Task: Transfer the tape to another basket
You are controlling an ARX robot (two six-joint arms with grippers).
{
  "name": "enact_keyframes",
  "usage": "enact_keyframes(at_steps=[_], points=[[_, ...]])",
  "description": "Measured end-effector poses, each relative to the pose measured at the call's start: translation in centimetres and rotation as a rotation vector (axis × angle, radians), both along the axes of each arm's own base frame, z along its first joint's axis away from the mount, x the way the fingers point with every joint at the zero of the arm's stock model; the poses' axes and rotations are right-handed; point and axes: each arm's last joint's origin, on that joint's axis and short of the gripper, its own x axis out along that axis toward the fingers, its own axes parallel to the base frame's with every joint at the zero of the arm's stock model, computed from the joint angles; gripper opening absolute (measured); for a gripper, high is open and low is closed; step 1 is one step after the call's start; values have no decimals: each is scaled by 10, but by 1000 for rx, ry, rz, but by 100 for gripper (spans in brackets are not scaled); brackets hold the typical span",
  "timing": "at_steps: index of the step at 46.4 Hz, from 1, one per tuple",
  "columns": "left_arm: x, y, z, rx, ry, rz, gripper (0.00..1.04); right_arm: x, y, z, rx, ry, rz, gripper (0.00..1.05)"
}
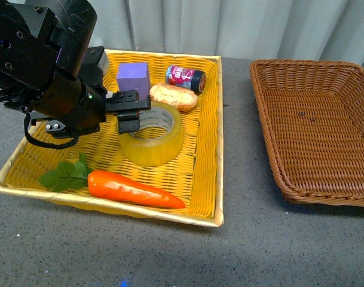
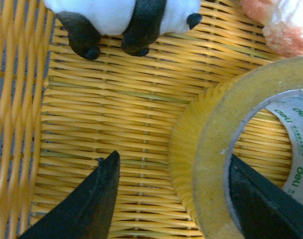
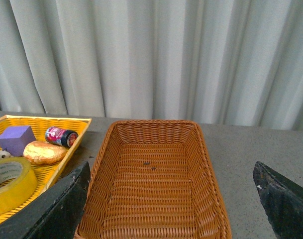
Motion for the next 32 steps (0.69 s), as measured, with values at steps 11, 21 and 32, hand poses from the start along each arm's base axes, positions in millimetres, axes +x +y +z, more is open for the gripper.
enact_keyframes(at_steps=[11, 21, 32], points=[[1, -6, 2, -9, -6, -12, 25, 0, 0, 0, 0, 0, 0, 96], [2, -5, 3, -26, -1, -3, 17, 0, 0, 0, 0, 0, 0, 96], [4, -11, 33, -28, -108, -165, 16, 0, 0, 0, 0, 0, 0, 96]])
